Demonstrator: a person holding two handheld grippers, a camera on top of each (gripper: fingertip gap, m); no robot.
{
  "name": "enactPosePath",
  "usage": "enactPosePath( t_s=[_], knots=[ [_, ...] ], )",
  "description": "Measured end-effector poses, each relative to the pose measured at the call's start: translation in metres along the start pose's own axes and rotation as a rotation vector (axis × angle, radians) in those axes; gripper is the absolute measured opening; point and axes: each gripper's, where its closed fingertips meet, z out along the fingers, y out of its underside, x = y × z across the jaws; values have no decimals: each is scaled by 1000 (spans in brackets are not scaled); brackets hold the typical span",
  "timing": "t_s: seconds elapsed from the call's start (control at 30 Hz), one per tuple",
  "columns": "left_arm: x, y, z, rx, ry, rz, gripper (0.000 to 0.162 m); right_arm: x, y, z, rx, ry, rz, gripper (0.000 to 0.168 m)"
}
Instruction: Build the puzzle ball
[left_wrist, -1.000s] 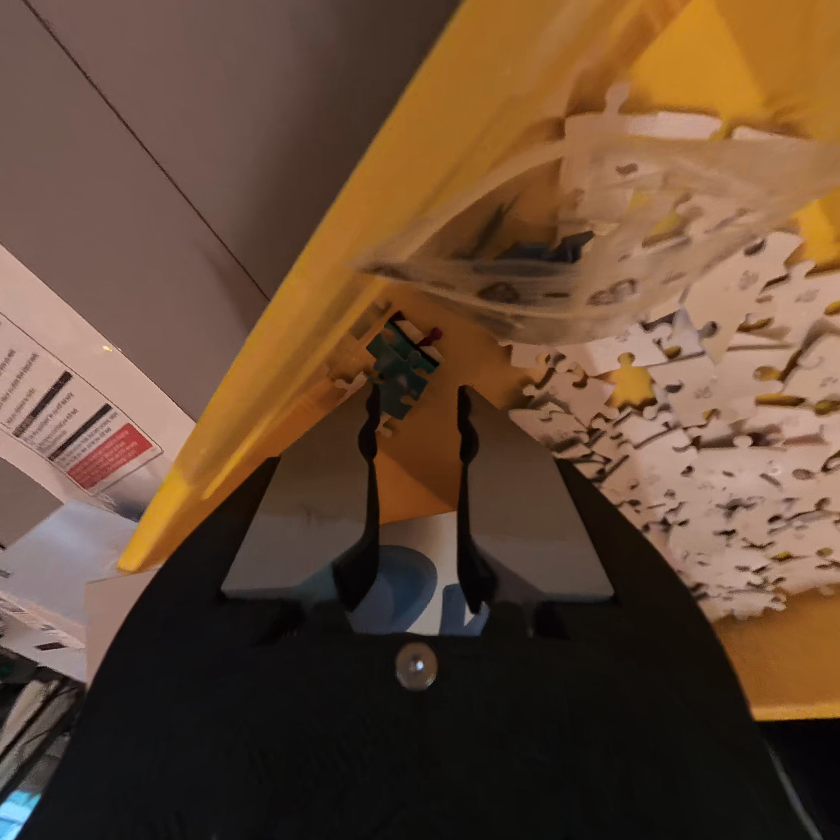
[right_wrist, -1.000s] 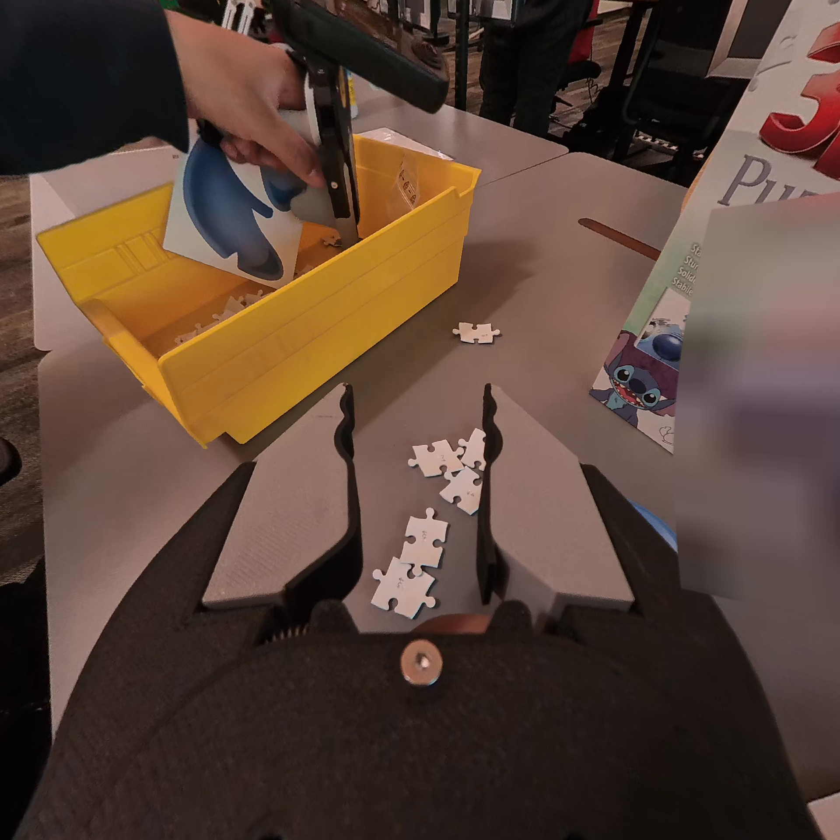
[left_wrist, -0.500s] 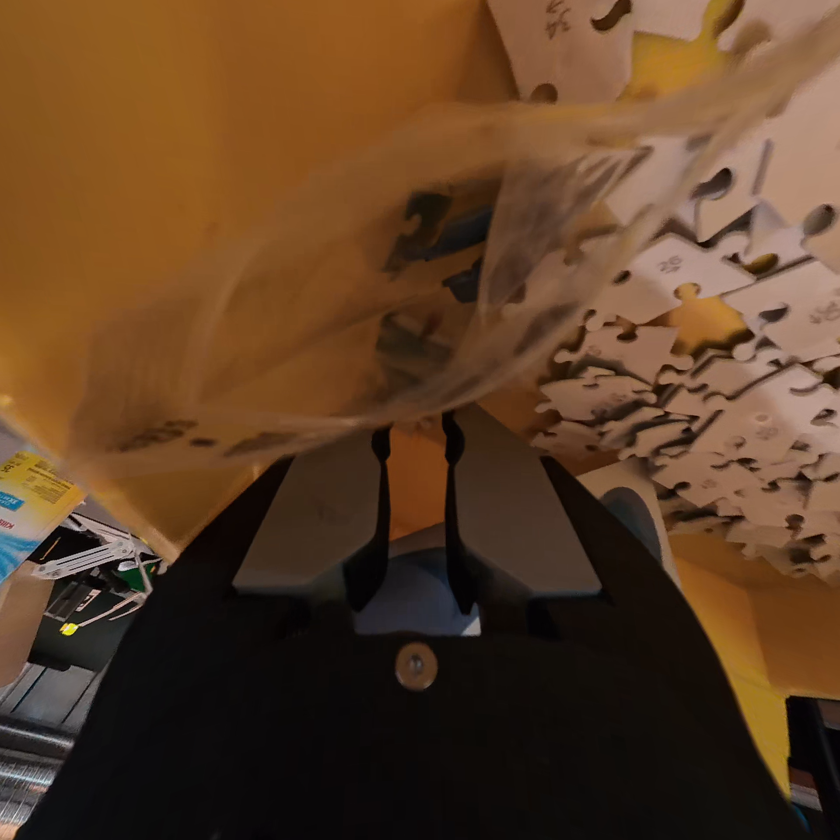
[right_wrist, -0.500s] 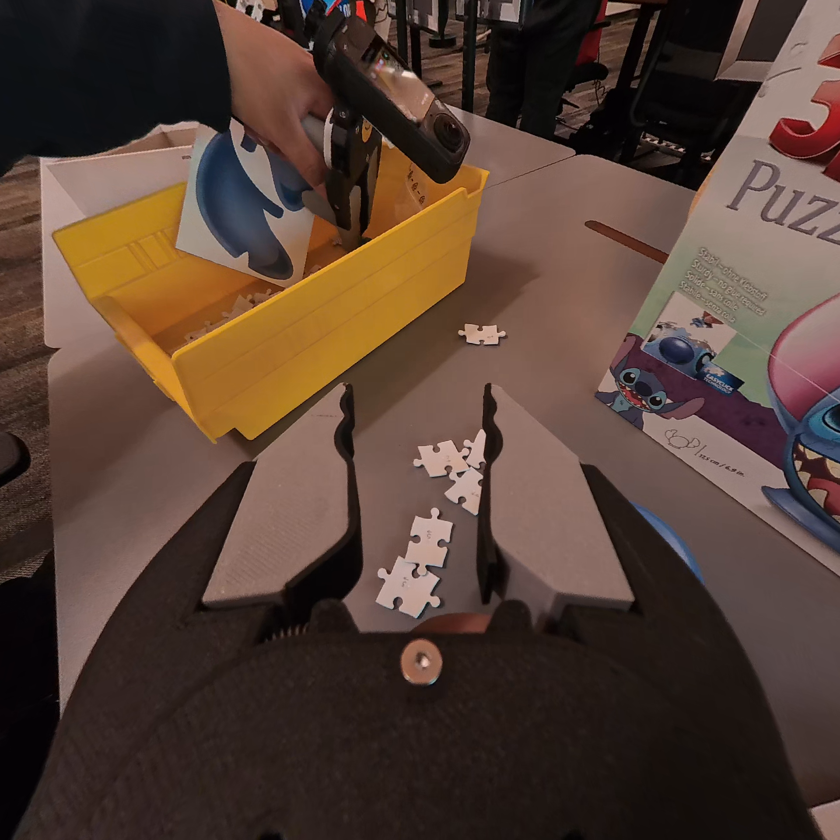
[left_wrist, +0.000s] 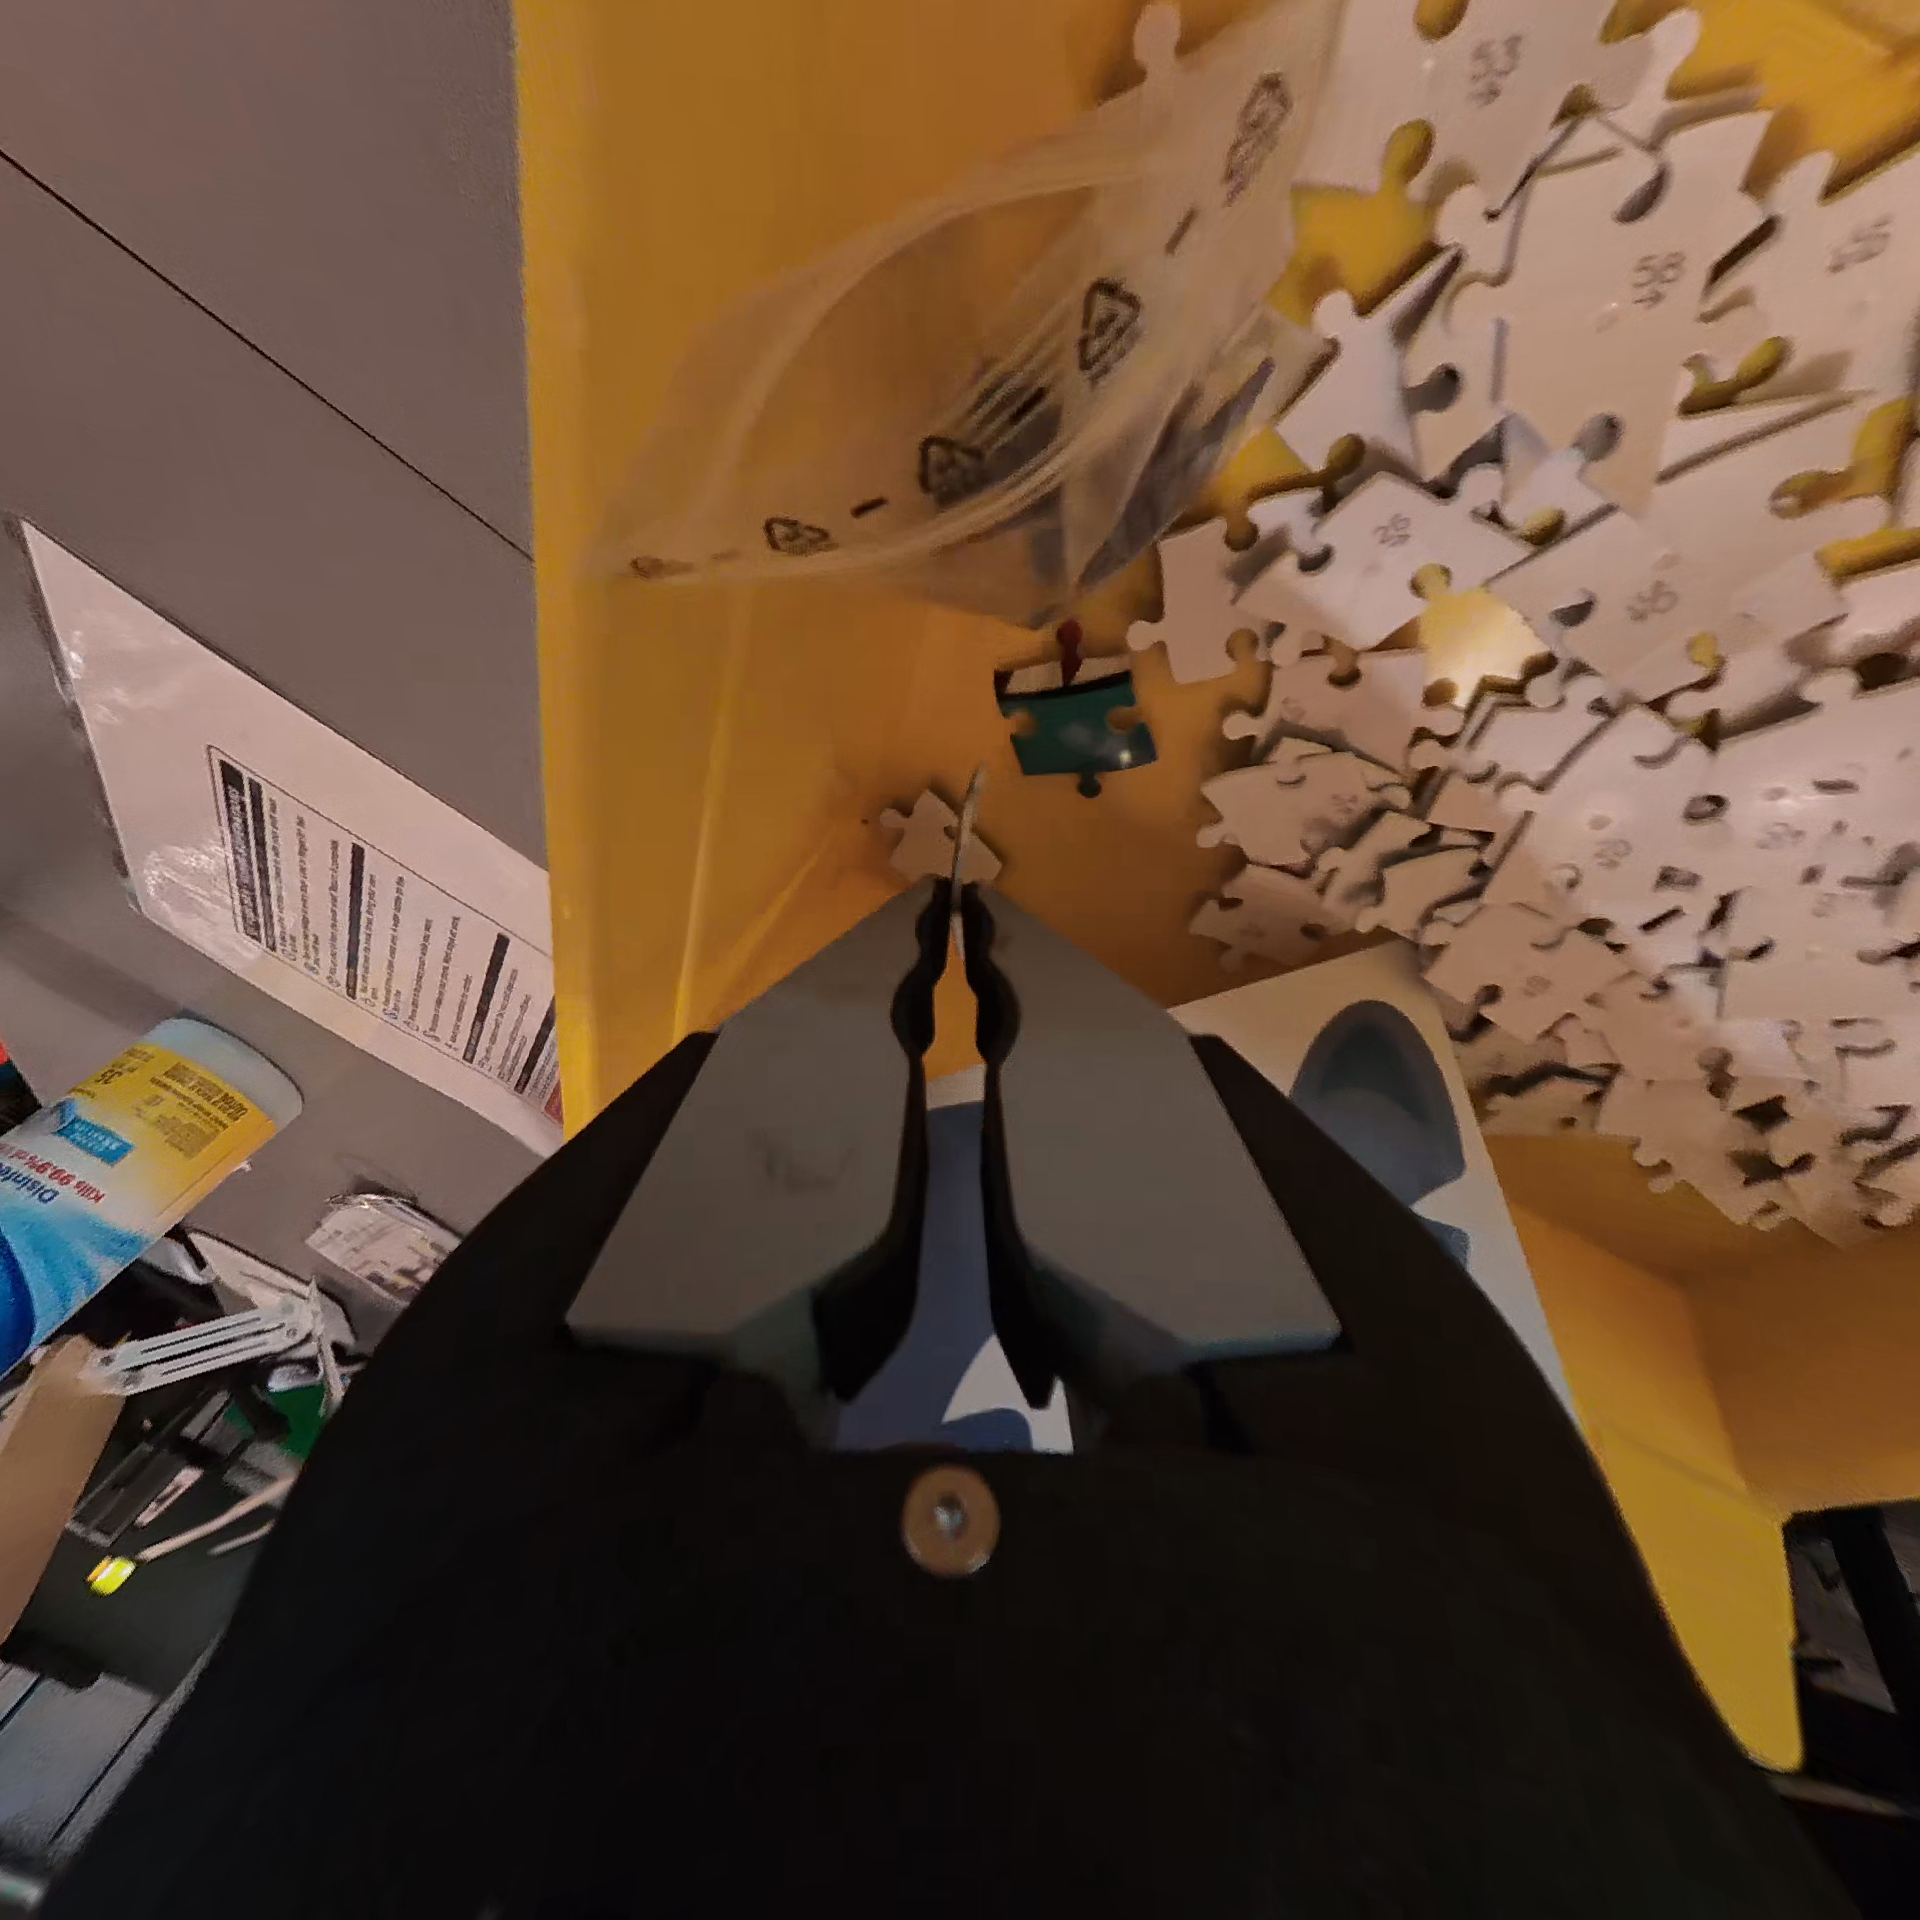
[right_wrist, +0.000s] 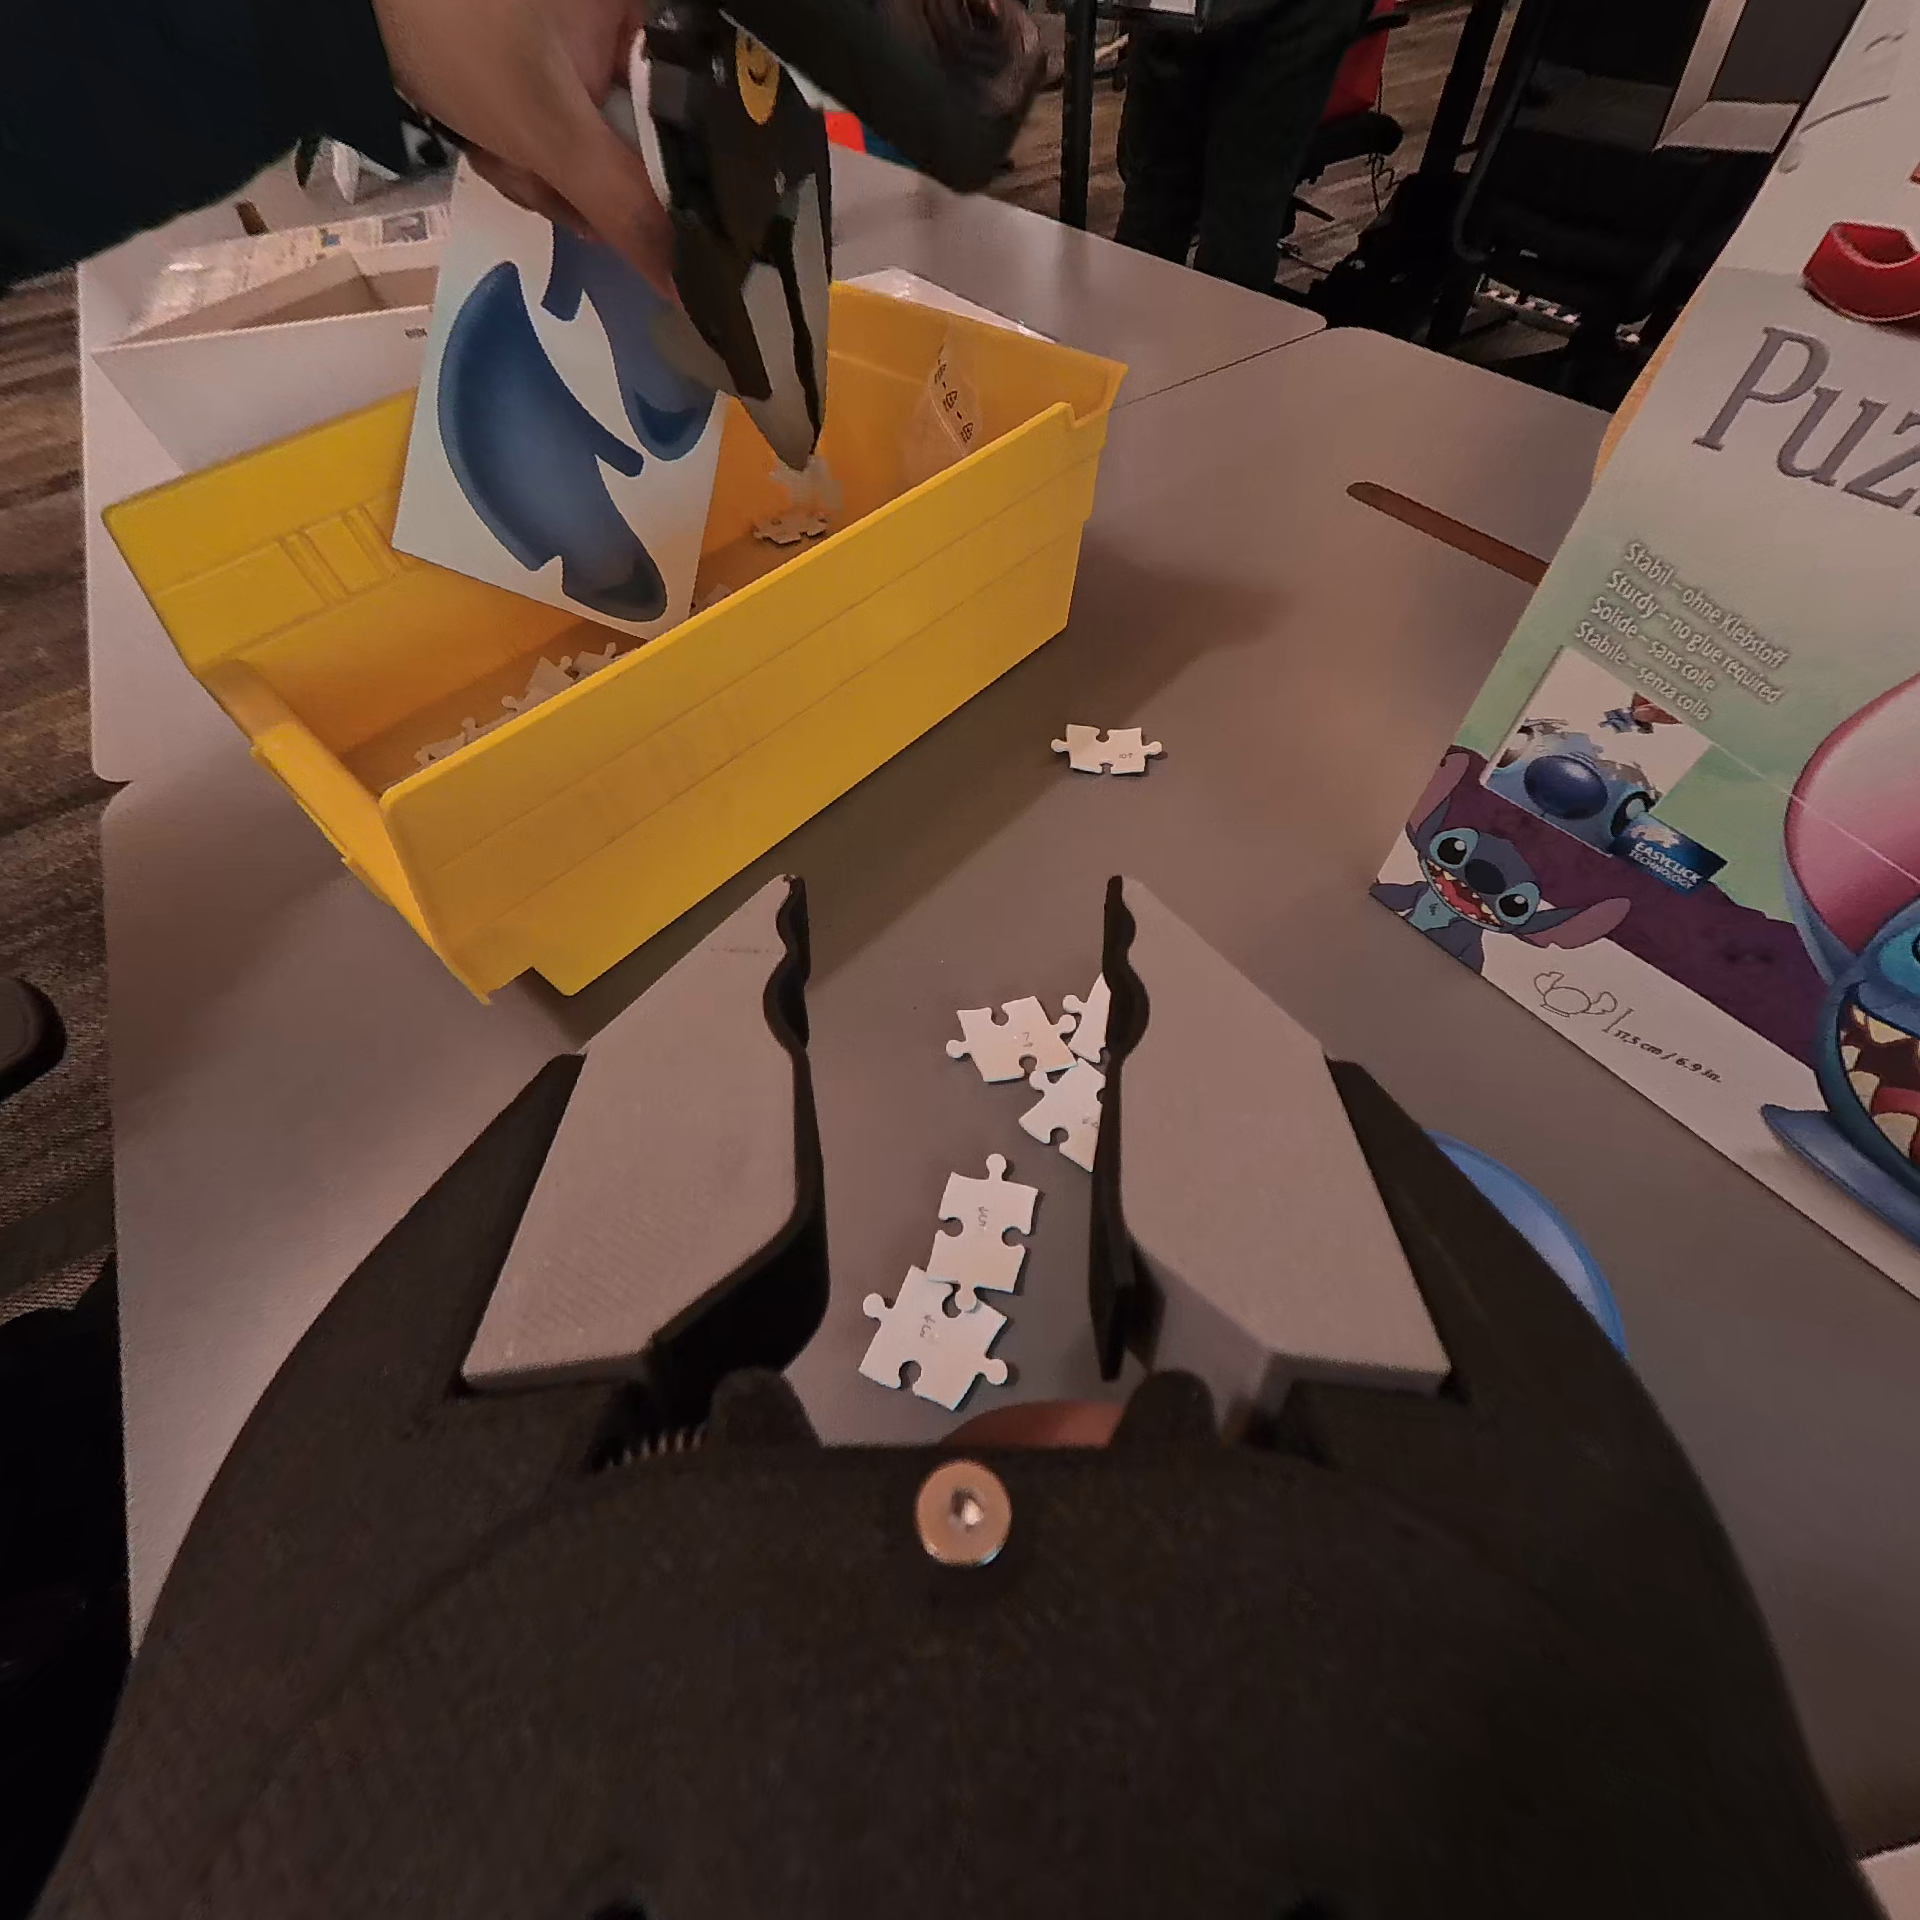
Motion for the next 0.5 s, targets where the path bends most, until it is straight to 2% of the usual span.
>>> enactPosePath(
  t_s=[0.17,0.27,0.4,0.5],
  knots=[
    [18,-18,-18,193,113,-104,0,-1,5,4,-19,-8,3,55],
    [43,-22,-28,275,321,-135,0,-1,9,7,-36,-11,6,55],
    [81,-20,-47,338,689,-112,0,2,13,9,-49,-11,15,55],
    [90,-16,-44,324,773,-96,0,3,13,10,-50,-11,21,55]
  ],
)
